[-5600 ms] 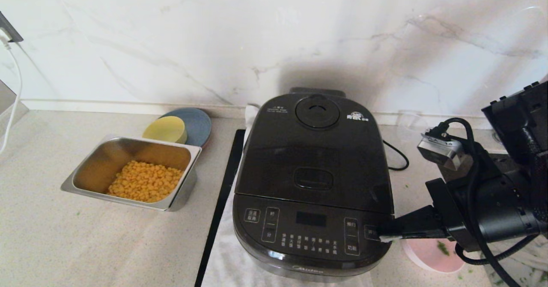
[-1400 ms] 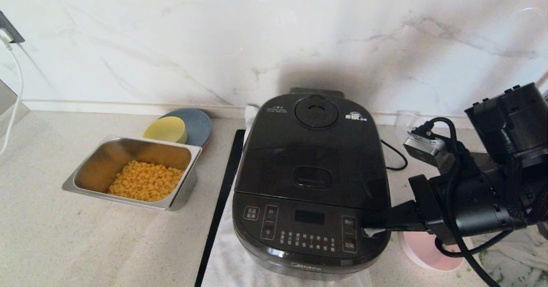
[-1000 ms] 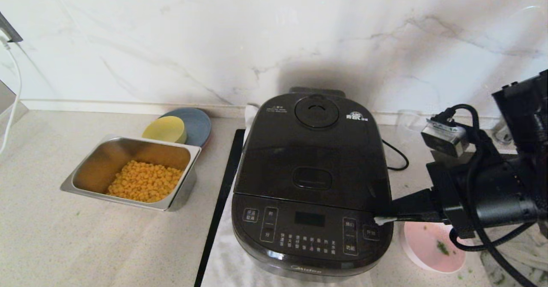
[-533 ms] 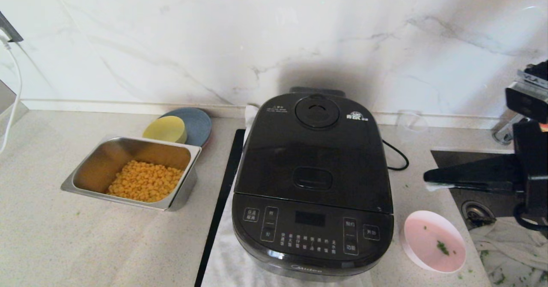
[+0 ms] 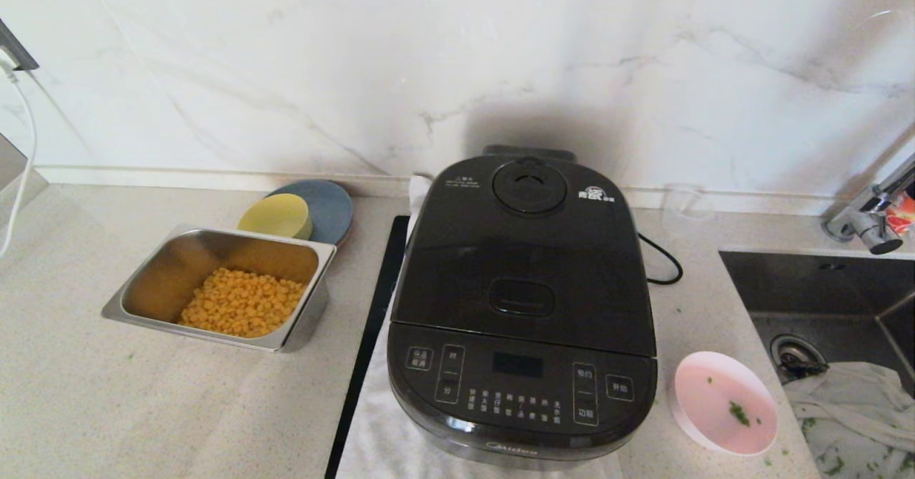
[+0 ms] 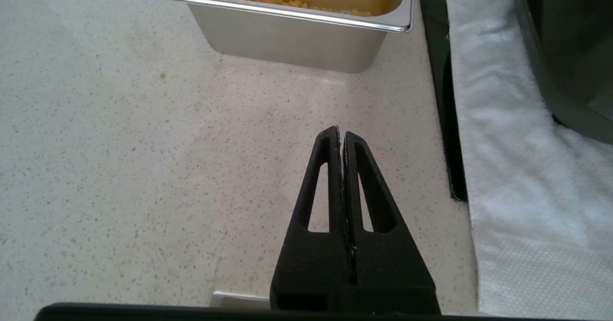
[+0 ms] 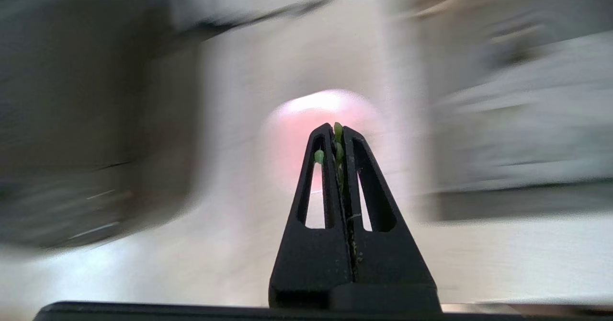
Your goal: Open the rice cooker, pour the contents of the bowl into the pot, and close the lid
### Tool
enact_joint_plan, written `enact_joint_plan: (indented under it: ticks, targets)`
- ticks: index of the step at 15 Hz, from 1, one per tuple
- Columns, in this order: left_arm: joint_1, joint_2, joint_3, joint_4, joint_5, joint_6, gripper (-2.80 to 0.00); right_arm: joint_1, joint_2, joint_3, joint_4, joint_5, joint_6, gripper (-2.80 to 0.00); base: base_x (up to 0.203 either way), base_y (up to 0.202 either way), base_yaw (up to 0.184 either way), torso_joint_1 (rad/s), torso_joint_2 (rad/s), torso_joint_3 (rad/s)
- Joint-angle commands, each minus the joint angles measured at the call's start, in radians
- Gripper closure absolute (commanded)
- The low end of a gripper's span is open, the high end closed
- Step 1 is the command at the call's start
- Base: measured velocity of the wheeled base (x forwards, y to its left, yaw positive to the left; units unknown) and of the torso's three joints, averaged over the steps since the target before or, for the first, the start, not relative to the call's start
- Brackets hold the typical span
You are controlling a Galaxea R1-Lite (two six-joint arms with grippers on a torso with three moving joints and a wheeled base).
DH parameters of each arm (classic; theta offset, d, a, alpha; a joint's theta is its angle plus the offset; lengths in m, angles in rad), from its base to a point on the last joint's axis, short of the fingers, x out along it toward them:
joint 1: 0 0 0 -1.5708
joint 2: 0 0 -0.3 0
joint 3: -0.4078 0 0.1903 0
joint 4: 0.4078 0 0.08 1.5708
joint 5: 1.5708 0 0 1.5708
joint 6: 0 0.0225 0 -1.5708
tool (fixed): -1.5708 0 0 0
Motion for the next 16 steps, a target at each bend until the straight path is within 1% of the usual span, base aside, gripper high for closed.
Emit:
enact_joint_plan:
  ticks: [1,3,5,6,8,10,11,12,13,14,15,16]
  targets:
    - [0.000,-0.002,0.000,0.000,0.001,0.000,0.00,-0.123,-0.241,0.084,0.007,-0.096,-0.094,0.00,0.000,0.000,0.000,0.000,0.00,0.000]
    - [0.000,-0.002,0.001,0.000,0.001,0.000,0.00,-0.216,-0.429,0.157,0.010,-0.114,-0.201,0.00,0.000,0.000,0.000,0.000,0.00,0.000]
    - [0.000,-0.002,0.001,0.000,0.001,0.000,0.00,-0.299,-0.617,0.256,0.008,-0.104,-0.294,0.00,0.000,0.000,0.000,0.000,0.00,0.000]
    - [0.000,-0.002,0.000,0.000,0.001,0.000,0.00,-0.328,-0.704,0.307,0.008,-0.077,-0.326,0.00,0.000,0.000,0.000,0.000,0.00,0.000]
    - [0.000,-0.002,0.001,0.000,0.001,-0.001,0.00,-0.364,-0.856,0.431,0.008,0.027,-0.401,0.00,0.000,0.000,0.000,0.000,0.00,0.000]
    - [0.000,-0.002,0.000,0.000,0.001,-0.001,0.00,-0.381,-0.887,0.599,-0.021,0.094,-0.441,0.00,0.000,0.000,0.000,0.000,0.00,0.000]
    - [0.000,-0.002,0.000,0.000,0.001,-0.001,0.00,-0.384,-0.885,0.699,-0.078,0.117,-0.467,0.00,0.000,0.000,0.000,0.000,0.00,0.000]
    - [0.000,-0.002,0.001,0.000,0.001,-0.001,0.00,-0.386,-0.885,0.802,-0.187,0.134,-0.503,0.00,0.000,0.000,0.000,0.000,0.00,0.000]
    - [-0.001,-0.002,0.001,0.000,0.001,-0.001,0.00,-0.388,-0.885,0.885,-0.367,0.153,-0.539,0.00,0.000,0.000,0.000,0.000,0.00,0.000]
    - [0.000,-0.002,0.001,0.000,0.001,-0.001,0.00,-0.389,-0.885,0.963,-0.497,0.187,-0.573,0.00,0.000,0.000,0.000,0.000,0.00,0.000]
    - [0.000,-0.002,0.001,0.000,0.001,-0.001,0.00,-0.390,-0.885,1.004,-0.557,0.267,-0.593,0.00,0.000,0.000,0.000,0.000,0.00,0.000]
    - [0.000,-0.002,0.001,0.000,0.001,-0.001,0.00,-0.391,-0.885,1.019,-0.599,0.326,-0.602,0.00,0.000,0.000,0.000,0.000,0.00,0.000]
